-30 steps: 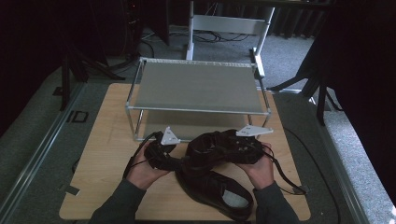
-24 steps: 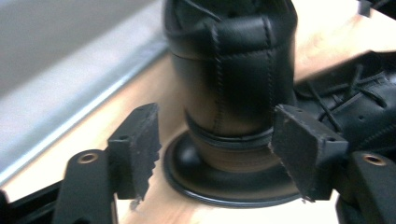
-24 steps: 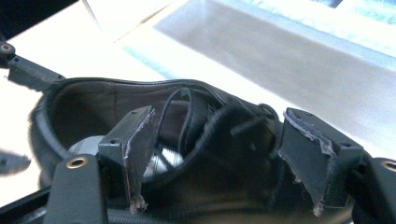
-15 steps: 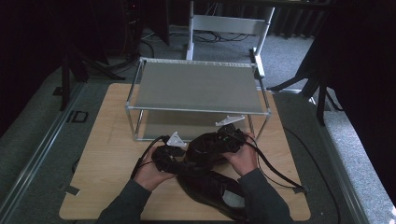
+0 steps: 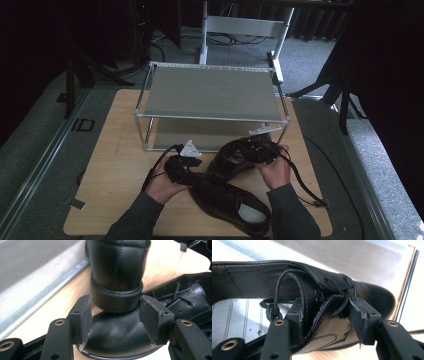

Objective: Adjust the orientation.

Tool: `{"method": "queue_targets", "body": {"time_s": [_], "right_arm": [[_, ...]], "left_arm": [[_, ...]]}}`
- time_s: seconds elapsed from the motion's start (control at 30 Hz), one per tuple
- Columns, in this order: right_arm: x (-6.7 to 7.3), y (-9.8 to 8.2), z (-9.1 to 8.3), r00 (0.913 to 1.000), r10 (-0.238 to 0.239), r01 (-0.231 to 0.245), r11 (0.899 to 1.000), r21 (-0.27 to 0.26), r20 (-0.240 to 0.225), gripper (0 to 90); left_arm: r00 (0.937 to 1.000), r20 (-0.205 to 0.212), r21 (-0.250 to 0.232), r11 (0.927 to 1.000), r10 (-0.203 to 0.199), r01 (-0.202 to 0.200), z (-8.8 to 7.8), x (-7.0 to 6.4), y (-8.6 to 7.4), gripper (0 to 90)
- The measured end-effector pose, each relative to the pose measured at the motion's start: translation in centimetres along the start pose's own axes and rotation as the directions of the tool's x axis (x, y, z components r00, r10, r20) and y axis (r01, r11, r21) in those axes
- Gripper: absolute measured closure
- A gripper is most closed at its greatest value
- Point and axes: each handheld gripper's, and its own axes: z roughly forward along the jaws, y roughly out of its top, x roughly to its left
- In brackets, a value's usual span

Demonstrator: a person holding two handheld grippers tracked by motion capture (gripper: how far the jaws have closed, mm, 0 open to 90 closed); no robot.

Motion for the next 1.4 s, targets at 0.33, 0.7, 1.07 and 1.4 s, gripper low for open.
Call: {"method": "queue_targets", "body": {"time_s": [0.33,0.7,1.07,1.4], "right_arm": [[-0.3,-0.2,-1.3,0.9985,-0.043,0.044,0.999,-0.009,0.032,72.4],[-2.7,-0.2,-3.9,0.9926,-0.113,0.108,0.988,-0.114,-0.044,81.5],[-7.1,-3.0,-6.0,0.969,-0.195,0.174,0.974,-0.144,-0.151,81.2],[-8.5,-6.1,-6.4,0.9685,-0.178,0.161,0.981,-0.112,-0.173,78.6]], "left_arm": [[0.9998,-0.017,-0.001,0.9999,-0.01,0.01,0.1,0.3,-0.1,43.0],[0.9986,-0.033,-0.008,0.9991,-0.041,0.041,-0.2,1.0,-0.5,43.0],[0.9983,-0.036,0.001,0.999,-0.045,0.045,0.0,1.1,-0.6,43.1],[0.9975,-0.045,0.024,0.9981,-0.055,0.056,0.5,1.3,-1.1,43.1]]}}
